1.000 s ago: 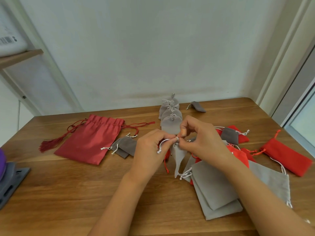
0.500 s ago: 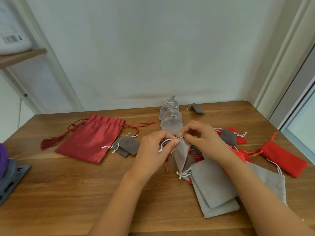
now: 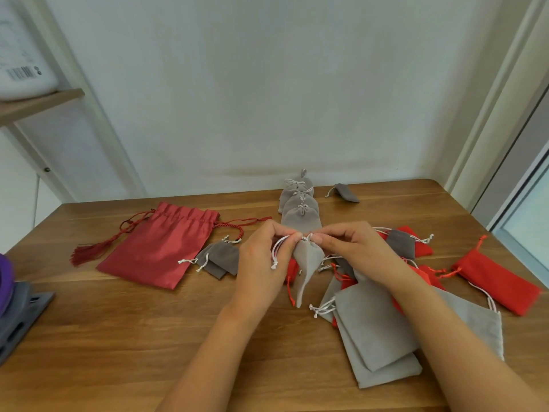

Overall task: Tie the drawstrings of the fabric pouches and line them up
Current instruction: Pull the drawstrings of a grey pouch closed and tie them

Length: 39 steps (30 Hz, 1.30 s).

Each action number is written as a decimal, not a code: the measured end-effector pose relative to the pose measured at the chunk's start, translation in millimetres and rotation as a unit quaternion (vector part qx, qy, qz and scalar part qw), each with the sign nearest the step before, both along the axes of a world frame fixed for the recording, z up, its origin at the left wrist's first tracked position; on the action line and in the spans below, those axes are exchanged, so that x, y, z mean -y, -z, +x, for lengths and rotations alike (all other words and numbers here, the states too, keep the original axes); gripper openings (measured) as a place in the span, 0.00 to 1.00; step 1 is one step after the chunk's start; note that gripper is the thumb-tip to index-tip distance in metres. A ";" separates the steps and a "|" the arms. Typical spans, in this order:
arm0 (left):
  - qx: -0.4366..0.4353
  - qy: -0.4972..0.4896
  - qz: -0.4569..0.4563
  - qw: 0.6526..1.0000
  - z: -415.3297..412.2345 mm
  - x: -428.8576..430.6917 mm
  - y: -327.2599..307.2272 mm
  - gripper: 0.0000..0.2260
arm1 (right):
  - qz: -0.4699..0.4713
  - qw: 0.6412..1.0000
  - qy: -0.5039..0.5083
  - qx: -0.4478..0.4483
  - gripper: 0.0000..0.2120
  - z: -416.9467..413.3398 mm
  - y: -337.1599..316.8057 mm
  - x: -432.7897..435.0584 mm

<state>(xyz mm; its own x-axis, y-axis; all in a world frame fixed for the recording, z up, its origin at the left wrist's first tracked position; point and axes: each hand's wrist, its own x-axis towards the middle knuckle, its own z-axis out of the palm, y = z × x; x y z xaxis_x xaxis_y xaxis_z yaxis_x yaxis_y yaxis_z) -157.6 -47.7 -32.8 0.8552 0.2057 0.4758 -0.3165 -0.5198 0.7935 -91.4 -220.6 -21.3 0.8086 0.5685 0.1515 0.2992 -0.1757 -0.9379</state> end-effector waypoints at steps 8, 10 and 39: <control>0.007 -0.016 0.013 1.000 -2.2 3.9 -1.9 0.03 | 0.077 0.996 0.015 -0.041 0.12 -4.2 -5.4 0.6; 0.025 -0.024 0.016 0.999 -2.2 3.9 -1.9 0.02 | 0.075 0.996 0.022 -0.047 0.13 -6.1 -6.9 -1.5; 0.105 0.019 0.056 0.993 -4.8 7.5 0.1 0.01 | 0.061 0.989 0.133 0.012 0.05 -15.5 -20.4 -4.3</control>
<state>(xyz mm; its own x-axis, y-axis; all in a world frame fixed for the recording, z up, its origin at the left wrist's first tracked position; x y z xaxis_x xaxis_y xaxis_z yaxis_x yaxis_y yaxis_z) -162.5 -55.2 -32.8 0.7413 0.1103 0.6620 -0.4896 -0.5859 0.6458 -107.0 -216.3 -0.9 0.9222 0.3128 0.2274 0.2809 -0.1375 -0.9498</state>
